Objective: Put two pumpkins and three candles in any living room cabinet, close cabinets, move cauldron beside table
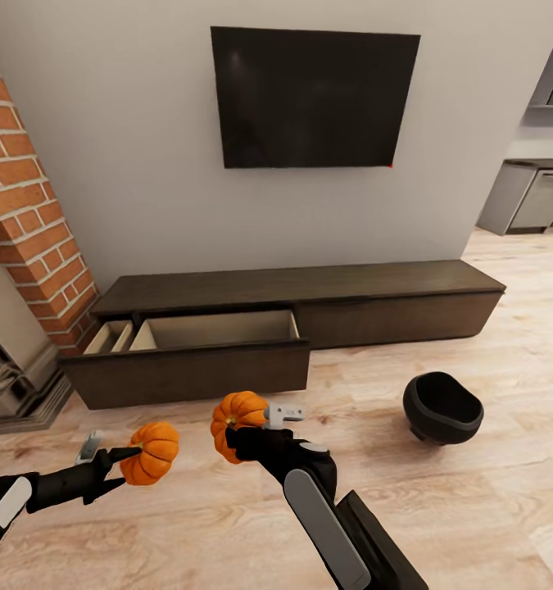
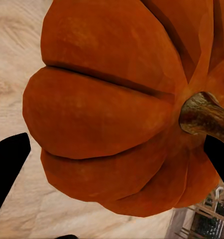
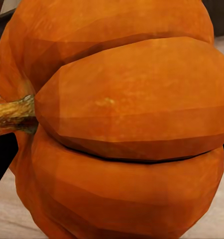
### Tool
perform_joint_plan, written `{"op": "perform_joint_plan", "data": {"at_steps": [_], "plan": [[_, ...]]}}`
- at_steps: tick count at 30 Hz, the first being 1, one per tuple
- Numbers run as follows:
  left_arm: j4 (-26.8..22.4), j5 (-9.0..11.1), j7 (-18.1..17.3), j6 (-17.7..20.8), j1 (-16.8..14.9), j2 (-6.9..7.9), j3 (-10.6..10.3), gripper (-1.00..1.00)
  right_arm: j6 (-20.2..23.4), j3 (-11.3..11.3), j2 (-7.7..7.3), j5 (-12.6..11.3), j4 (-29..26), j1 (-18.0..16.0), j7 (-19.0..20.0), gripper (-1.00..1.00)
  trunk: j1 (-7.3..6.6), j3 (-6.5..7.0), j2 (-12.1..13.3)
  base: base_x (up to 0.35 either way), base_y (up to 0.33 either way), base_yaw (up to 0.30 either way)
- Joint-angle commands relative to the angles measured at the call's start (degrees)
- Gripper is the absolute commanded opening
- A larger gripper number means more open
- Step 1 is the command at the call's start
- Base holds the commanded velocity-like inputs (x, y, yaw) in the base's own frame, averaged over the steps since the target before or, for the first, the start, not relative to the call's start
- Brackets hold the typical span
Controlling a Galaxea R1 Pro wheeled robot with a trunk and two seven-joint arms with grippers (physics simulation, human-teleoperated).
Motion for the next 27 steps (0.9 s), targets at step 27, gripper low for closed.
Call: {"op": "perform_joint_plan", "data": {"at_steps": [27], "plan": [[0.1,0.3,-1.7,0.8,0.1,-1.57,0.7,-1.00,-0.9,-1.5,-0.13,-0.3,2.1,-0.1,0.3,-1.00,-2.41,1.64,4.4,0.064,0.086,0.021]]}}
